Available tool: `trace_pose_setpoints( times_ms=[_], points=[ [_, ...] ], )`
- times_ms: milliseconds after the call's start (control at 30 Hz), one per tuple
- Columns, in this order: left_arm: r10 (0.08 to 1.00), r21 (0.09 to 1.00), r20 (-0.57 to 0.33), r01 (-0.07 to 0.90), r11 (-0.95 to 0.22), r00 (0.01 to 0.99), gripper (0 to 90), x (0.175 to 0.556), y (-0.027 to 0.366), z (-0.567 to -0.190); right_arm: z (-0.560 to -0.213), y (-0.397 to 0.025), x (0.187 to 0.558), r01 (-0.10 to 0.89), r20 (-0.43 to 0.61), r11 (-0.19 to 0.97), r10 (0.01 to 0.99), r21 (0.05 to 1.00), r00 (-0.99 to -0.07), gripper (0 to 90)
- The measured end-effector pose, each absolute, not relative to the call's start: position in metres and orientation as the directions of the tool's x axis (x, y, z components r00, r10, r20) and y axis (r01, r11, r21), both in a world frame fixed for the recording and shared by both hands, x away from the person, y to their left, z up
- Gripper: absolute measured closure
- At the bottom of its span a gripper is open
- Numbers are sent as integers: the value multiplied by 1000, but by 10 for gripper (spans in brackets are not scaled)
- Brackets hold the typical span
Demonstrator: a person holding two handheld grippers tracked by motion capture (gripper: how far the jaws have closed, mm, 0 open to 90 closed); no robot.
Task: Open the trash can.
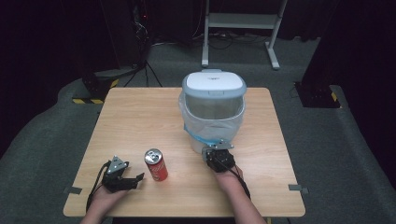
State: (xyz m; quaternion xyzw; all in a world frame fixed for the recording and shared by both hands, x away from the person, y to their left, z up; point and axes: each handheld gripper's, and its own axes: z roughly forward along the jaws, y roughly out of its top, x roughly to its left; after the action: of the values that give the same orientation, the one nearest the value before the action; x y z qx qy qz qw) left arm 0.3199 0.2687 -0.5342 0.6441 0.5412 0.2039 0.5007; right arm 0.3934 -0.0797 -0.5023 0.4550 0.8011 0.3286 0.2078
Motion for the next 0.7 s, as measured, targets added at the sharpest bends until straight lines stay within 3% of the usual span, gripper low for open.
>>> trace_pose_setpoints(
  times_ms=[700],
  points=[
    [807,890,-360,431,147,468,145,290,256,-502,-509,-79,395,605,-30,359,874,711,-484,643]
  ],
)
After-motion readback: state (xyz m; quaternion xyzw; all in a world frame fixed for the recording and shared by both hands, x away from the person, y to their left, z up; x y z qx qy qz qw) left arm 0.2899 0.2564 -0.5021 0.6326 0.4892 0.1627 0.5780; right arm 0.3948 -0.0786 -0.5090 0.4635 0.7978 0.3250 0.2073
